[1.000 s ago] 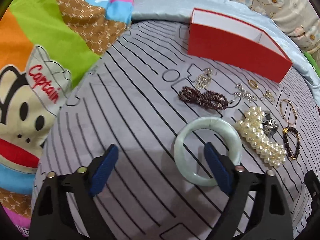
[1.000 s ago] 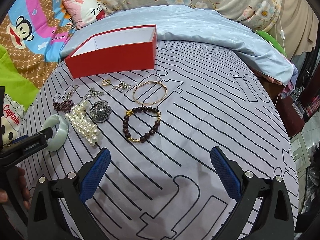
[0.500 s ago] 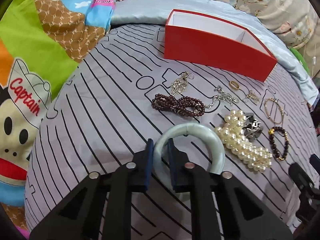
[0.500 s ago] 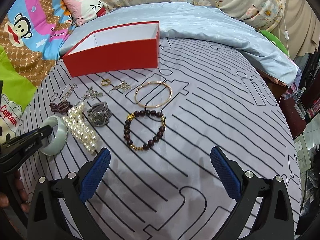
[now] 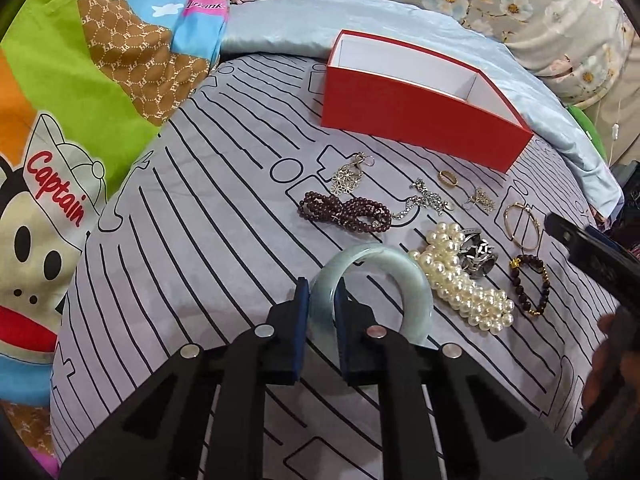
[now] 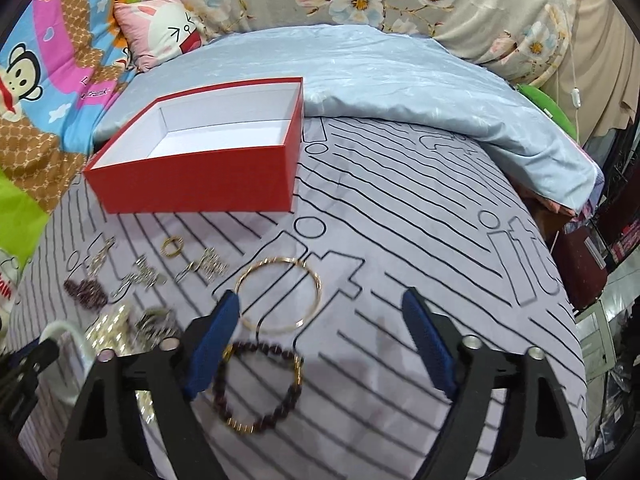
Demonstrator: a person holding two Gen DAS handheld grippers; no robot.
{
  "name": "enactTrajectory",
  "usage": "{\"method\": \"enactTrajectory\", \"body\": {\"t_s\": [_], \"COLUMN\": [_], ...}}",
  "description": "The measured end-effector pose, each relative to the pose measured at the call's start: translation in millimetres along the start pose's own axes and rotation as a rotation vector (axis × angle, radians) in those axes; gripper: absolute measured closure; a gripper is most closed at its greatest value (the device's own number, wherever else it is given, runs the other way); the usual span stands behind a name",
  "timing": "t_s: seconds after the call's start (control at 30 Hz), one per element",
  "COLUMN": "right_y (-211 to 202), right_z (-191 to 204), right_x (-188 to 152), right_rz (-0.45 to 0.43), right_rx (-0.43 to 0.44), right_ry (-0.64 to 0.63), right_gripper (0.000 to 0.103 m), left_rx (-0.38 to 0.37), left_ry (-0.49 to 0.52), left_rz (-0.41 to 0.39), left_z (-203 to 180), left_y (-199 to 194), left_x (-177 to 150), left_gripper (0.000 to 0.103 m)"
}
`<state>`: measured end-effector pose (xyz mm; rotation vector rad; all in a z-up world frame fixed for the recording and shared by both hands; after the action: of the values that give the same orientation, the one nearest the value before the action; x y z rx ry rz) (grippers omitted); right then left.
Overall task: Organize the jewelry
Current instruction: 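Lift the jade bangle with the left tool while the right tool grasps the gold bangle, then carry both bangles into the red box and open both tools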
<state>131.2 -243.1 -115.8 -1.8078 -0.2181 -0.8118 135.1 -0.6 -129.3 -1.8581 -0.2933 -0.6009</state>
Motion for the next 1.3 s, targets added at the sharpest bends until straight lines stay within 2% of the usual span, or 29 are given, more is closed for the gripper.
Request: {"method": "enactTrajectory", "body": {"t_s": [0.33, 0.5, 0.7, 0.73, 1.03, 1.3], "right_y": [36.8, 40.0, 39.7, 39.5, 32.7, 2.9], "right_z": [7.2, 7.6, 15.6, 16.9, 12.2, 1.1], "right_x": [-4.2, -3.0, -0.6, -0.3, -3.0, -2.0], "right_rz": [0.072, 0.060, 0.050, 0.049, 0.070, 0.030], "right_rx": [0.034, 0.043, 0.077, 0.077, 0.118, 0.134], "right_ry": [-0.003, -0.005, -0.020, -0.022, 0.017, 0.035], "right_gripper": [0.066, 0.071, 0.097, 0.099, 0.101, 0.100], "left_rx": [-0.008, -0.008, -0.015, -0.015, -0.022, -0.026], "left_ry": [-0.011, -0.012, -0.018, -0.020, -0.018, 0.005], "left_rz": [0.008, 0.010, 0.013, 0.014, 0.005, -0.024], "left_z": [2.7, 2.7, 2.0, 2.1, -0.5, -8.5], "left_y": [4.6, 7.1, 8.4, 8.5, 3.1, -13.8], "left_x": [1.8, 2.3, 2.5, 2.6, 2.8, 6.3], "left_gripper": [0.091, 0.091, 0.091, 0.091, 0.090, 0.090]}}
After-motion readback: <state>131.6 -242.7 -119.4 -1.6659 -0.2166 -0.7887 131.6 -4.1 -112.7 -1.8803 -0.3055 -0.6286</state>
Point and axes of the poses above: each gripper's, at about its wrist camera, not at the fingertips, and y roughly the way its jaws point, z to its left, x to its top, the point moved 10 cm from there along y, roughly the way its jaws point, and after that the axes turned 10 degrees about -x, right-handed, at the moved point
